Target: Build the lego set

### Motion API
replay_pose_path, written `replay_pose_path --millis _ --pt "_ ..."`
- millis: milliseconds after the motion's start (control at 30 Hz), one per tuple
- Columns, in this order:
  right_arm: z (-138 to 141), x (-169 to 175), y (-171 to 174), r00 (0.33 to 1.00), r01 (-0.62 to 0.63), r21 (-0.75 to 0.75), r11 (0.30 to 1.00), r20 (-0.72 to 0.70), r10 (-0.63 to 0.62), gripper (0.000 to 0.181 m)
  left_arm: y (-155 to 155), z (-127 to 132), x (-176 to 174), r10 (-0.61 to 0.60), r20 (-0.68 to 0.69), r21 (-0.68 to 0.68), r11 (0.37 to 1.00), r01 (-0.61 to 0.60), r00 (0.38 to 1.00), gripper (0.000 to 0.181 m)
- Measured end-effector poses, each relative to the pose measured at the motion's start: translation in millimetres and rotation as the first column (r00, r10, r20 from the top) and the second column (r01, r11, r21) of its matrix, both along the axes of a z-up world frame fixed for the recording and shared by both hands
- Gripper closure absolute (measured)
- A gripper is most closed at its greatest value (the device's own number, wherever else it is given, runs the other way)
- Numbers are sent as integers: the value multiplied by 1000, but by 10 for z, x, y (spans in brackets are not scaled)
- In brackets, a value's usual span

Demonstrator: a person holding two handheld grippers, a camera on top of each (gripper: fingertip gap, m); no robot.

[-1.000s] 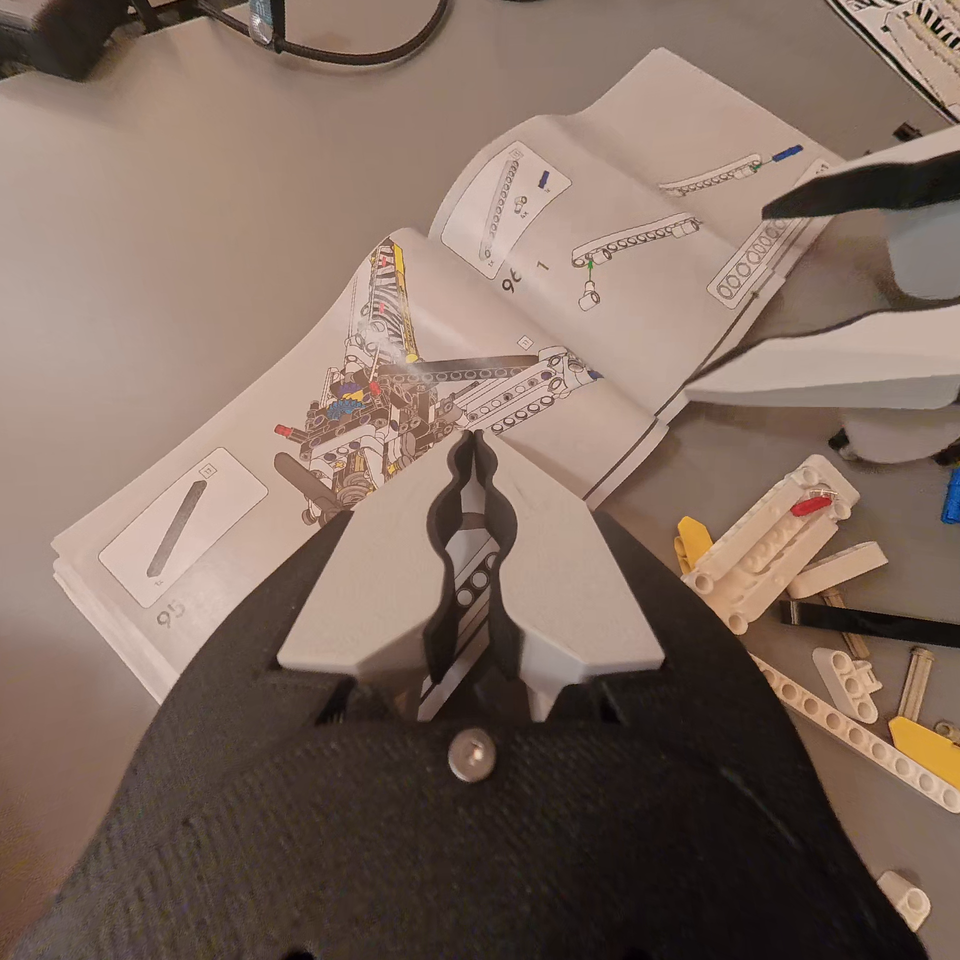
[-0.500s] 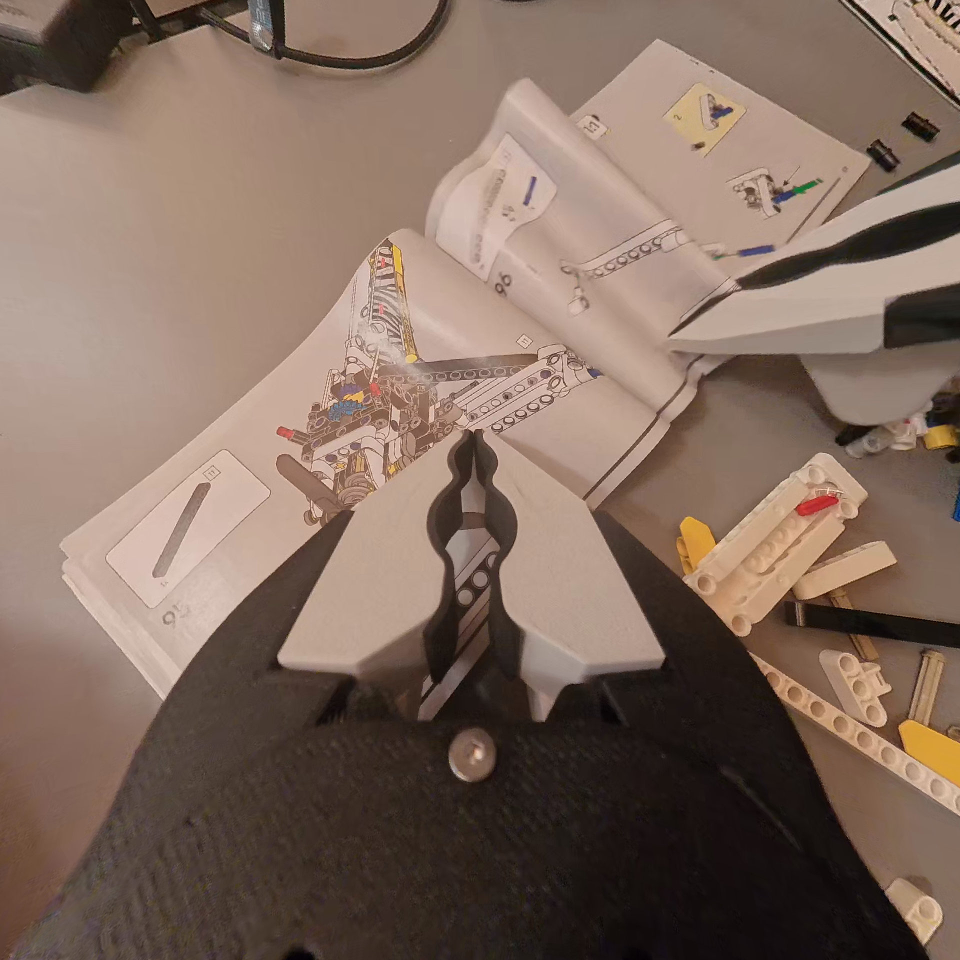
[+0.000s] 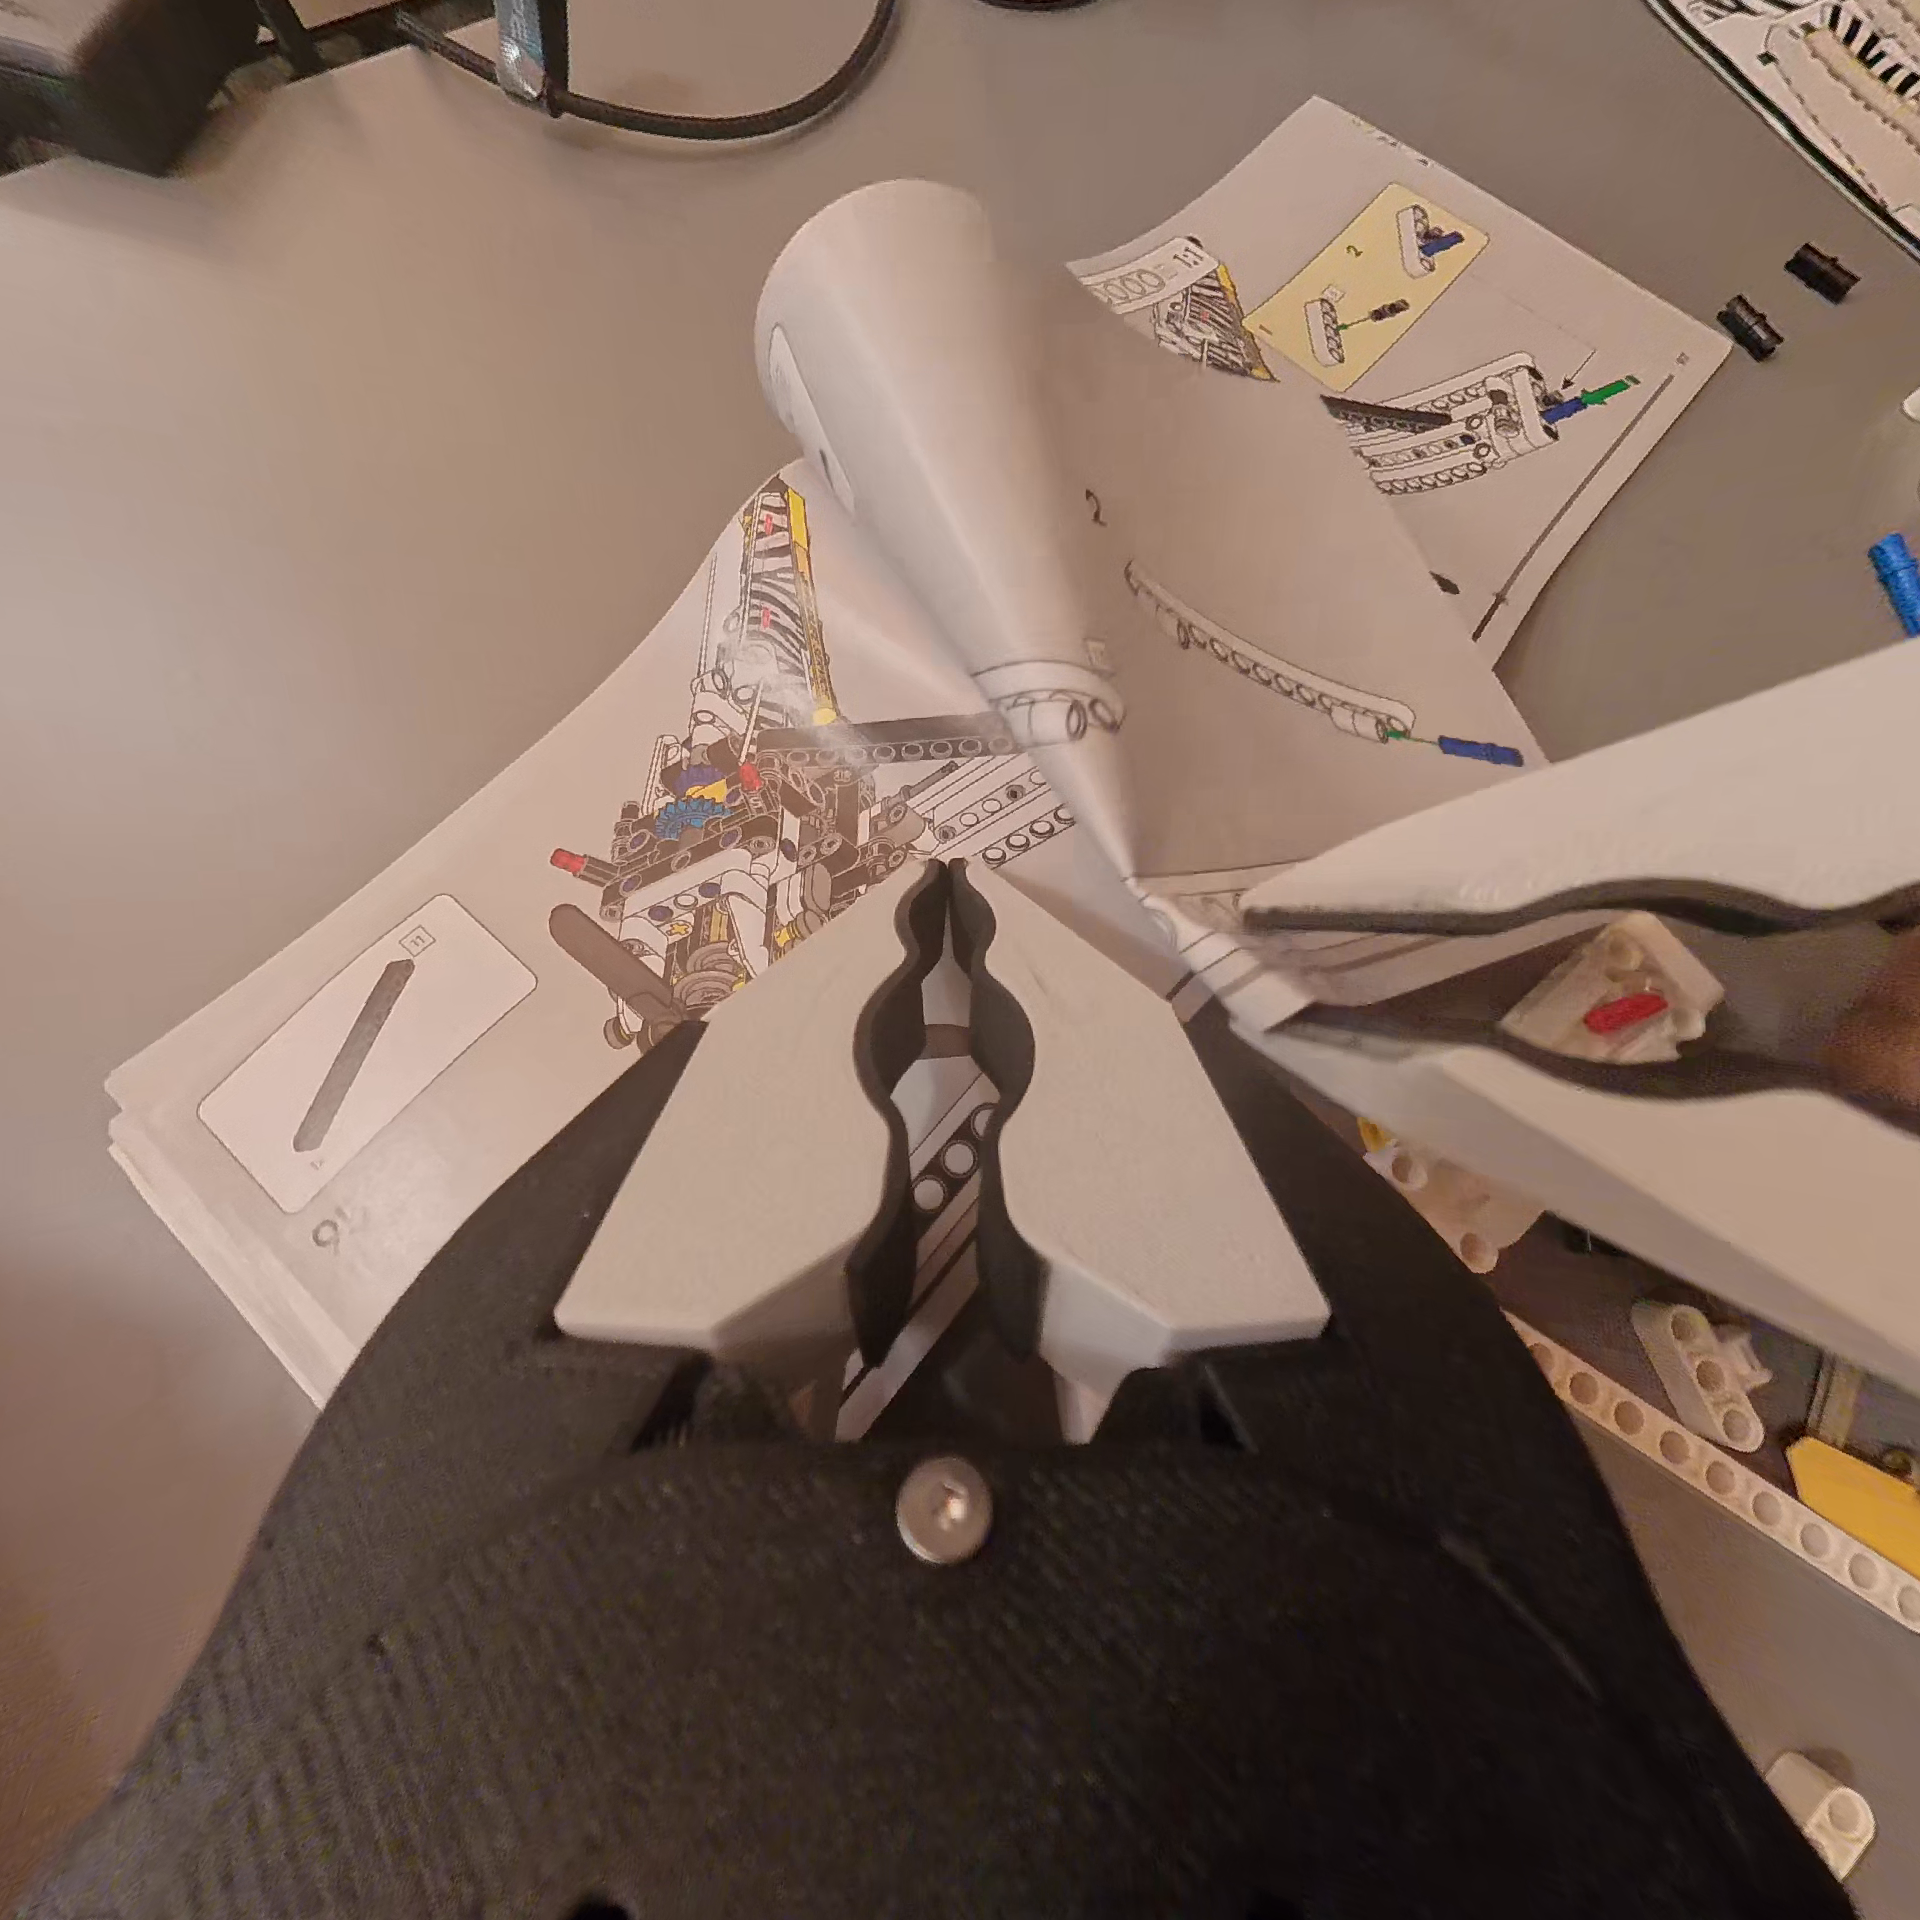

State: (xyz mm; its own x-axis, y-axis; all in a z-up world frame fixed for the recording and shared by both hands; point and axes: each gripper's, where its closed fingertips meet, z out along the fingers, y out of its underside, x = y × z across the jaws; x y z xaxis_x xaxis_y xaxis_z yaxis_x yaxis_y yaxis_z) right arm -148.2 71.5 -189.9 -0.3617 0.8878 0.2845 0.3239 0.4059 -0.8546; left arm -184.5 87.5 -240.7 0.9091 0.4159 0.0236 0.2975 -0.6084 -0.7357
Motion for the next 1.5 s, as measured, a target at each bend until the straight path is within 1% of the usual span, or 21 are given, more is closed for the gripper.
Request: replay_pose_path --millis 133,400,600,767,867,933,1000,1067,1167,1233,1267,1300,1333,1400,1467,1500 --pt "7 -9 -38 1000 11 22 1000 -12 -11 171 -1 1 0 -1 3 4 1000 1 1000 180" --pt "-14 -24 -41 999 39 127 991 -29 -36 168 5 0 -2 1 17 18 1000 -2 1000 180" --pt "-5 -35 -31 997 56 144 988 -55 -48 168 8 1 -3 1 18 19 1000 -1 1000 180" --pt "28 -57 -21 992 79 234 969 -114 -54 173 9 0 -4 1 18 19 1000 -2 1000 180" --pt "133 -89 45 973 150 305 940 -213 -86 173 9 0 -5 2 13 16 1000 -2 1000 180" --pt "185 -101 71 959 182 356 917 -271 -85 174 10 0 -5 2 12 16 1000 -2 1000 180" --pt "251 -121 80 940 220 383 897 -328 -90 174 10 -1 -6 2 14 17 1000 -2 1000 180" --pt "328 -129 74 924 249 395 885 -371 -94 177 11 -1 -7 2 14 17 1000 -2 1000 180" --pt "360 -125 4 922 230 380 896 -378 -77 177 12 0 -7 2 17 19 1000 -2 1000 180" --pt "336 -123 35 927 236 387 891 -363 -87 175 13 -1 -7 2 20 21 1000 -2 1000 180" --pt "323 -120 93 929 252 384 888 -352 -112 174 13 -1 -7 2 22 21 1000 -2 1000 180" --pt "317 -112 173 929 276 363 890 -337 -151 170 12 0 -8 2 22 22 1000 -2 1000 180" --pt "310 -97 248 931 289 323 901 -314 -186 161 13 0 -8 2 23 22 1000 -2 1000 180" --pt "309 -52 477 926 332 228 915 -263 -270 116 14 -1 -9 2 21 21 1000 -3 1000 180" --pt "287 6 871 887 442 101 891 -197 -417 91 13 -1 -9 2 17 19 1000 -3 1000 180" --pt "232 34 1073 861 498 18 867 -133 -491 84 14 -1 -9 3 14 18 1000 -3 1000 180"
